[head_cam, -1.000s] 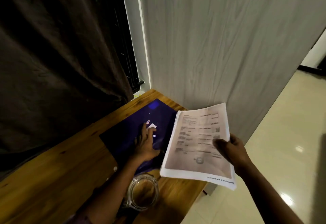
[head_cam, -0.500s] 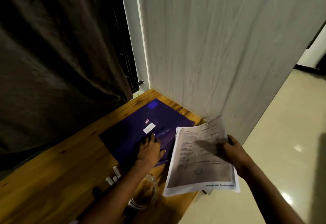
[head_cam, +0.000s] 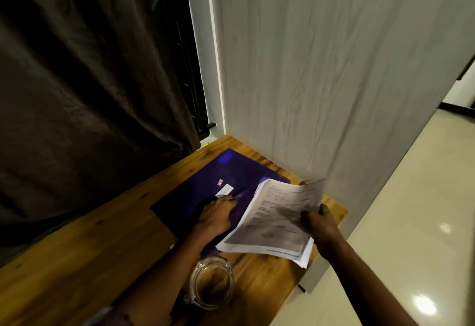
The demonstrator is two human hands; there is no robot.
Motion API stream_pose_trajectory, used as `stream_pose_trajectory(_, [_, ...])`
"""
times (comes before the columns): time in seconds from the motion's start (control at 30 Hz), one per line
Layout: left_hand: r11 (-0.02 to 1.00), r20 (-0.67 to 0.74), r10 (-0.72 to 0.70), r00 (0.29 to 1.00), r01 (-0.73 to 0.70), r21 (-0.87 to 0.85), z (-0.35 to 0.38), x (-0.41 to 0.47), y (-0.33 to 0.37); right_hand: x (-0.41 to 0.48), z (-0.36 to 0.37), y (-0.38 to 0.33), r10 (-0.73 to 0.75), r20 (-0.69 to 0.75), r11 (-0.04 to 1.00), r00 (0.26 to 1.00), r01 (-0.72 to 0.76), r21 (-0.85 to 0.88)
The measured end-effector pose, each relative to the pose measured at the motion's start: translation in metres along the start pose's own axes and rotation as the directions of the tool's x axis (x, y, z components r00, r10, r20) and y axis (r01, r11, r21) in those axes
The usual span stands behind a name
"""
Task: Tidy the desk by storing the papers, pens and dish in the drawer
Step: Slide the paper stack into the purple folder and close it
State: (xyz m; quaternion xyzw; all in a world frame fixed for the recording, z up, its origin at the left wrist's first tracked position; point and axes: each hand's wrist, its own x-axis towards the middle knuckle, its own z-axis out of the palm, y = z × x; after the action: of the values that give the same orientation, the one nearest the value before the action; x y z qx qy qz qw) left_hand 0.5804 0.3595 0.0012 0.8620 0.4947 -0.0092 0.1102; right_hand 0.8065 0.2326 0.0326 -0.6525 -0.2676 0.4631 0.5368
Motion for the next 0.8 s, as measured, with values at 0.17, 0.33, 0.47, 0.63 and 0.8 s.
stream_pose_trajectory(0.17, [0.996,0.047,-0.003,0.999,0.007,-0.09,-0.008,0.003,0.0,-0.003,0.032,-0.001,0.003,0.069,0.996,0.998,-0.009,0.093])
stream_pose_trajectory(0.33, [0.995,0.069,-0.028,0.997,0.034,-0.093,-0.012,0.003,0.002,0.016,0.048,0.013,0.231,0.173,0.972,0.958,-0.219,-0.081])
stream_pose_trajectory(0.47, [0.993,0.091,-0.025,0.995,0.035,-0.116,-0.016,0.002,0.003,0.025,0.063,0.008,0.219,0.172,0.974,0.96,-0.224,0.01])
stream_pose_trajectory(0.63, [0.989,0.088,-0.028,0.996,0.041,-0.145,-0.021,0.002,0.005,0.044,0.089,0.005,0.274,0.274,0.944,0.922,-0.313,0.108])
stream_pose_trajectory(0.8, [0.983,0.084,-0.042,0.996,0.056,-0.173,-0.023,0.002,0.004,0.059,0.087,0.011,0.328,0.273,0.933,0.905,-0.356,0.059])
